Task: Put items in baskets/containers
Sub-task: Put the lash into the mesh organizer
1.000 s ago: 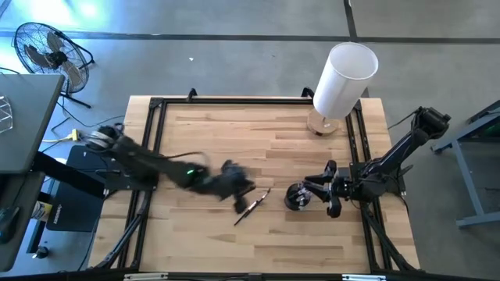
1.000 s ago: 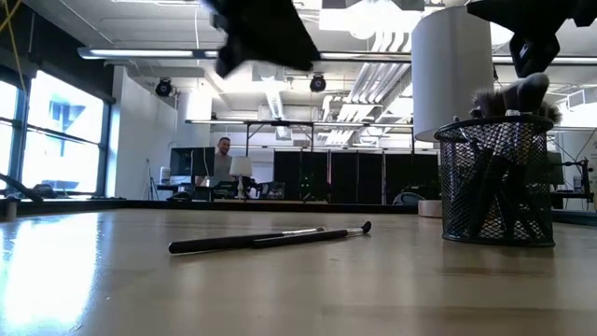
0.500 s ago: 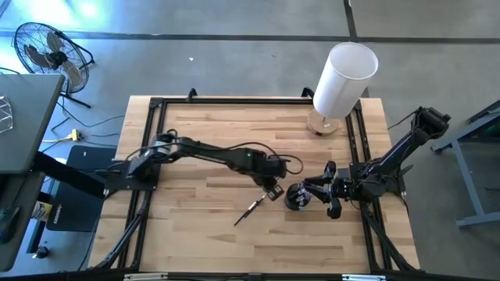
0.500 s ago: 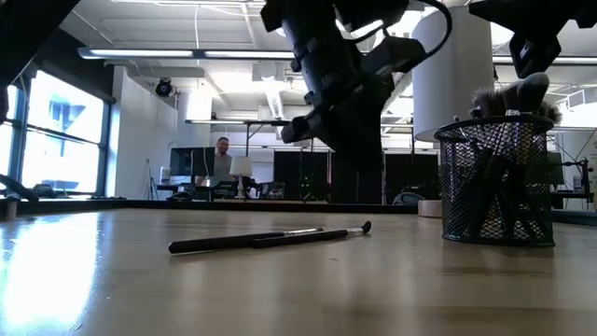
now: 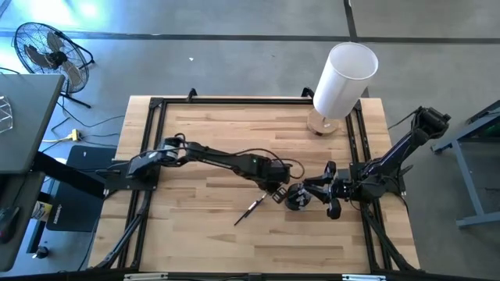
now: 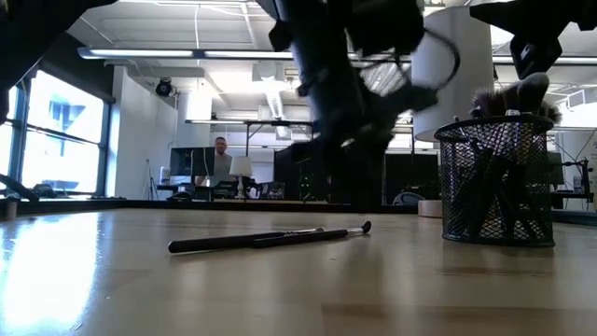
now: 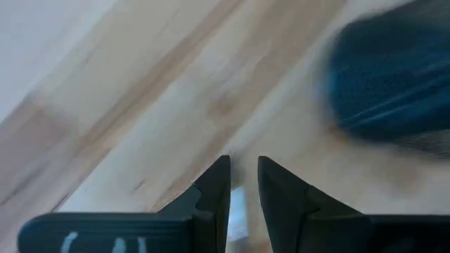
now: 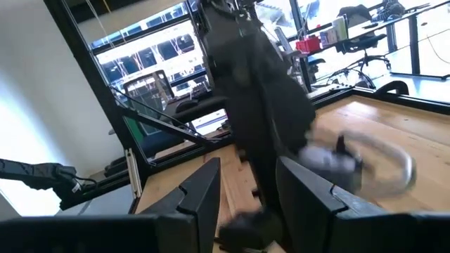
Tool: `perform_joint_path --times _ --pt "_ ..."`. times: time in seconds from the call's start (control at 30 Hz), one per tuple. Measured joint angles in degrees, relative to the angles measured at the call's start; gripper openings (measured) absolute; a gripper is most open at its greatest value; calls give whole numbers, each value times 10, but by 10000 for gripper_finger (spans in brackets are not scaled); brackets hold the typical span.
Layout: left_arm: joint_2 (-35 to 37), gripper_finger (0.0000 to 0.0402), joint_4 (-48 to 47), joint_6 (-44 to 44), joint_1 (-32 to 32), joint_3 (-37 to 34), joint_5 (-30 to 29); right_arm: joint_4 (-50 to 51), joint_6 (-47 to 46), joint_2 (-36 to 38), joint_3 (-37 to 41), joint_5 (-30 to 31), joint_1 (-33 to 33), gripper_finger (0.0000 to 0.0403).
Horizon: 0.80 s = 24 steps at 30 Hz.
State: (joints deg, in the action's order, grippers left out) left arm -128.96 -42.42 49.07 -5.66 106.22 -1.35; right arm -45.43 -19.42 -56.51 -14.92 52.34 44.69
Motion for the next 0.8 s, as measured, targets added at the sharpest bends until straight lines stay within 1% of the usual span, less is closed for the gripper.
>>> perform_joint_path --times 0.07,0.13,0.23,0.33,0.53,0.73,0.8 --pt "-3 68 -17 5 0 -4 -3 1 0 0 0 0 0 128" --pt "-13 68 9 18 -1 3 0 2 1 0 0 0 0 128" --pt "-21 68 -24 28 -1 -2 -6 1 0 0 0 0 0 128" --pt "-37 68 10 35 -4 3 -9 1 0 0 0 -3 0 128" --pt "-40 67 5 48 -10 2 -5 2 -2 0 0 -7 0 128" --pt "-41 67 6 45 -19 1 -44 1 -1 0 0 -28 0 128" --pt "-41 67 5 30 -19 1 -45 1 -1 0 0 -31 0 128"
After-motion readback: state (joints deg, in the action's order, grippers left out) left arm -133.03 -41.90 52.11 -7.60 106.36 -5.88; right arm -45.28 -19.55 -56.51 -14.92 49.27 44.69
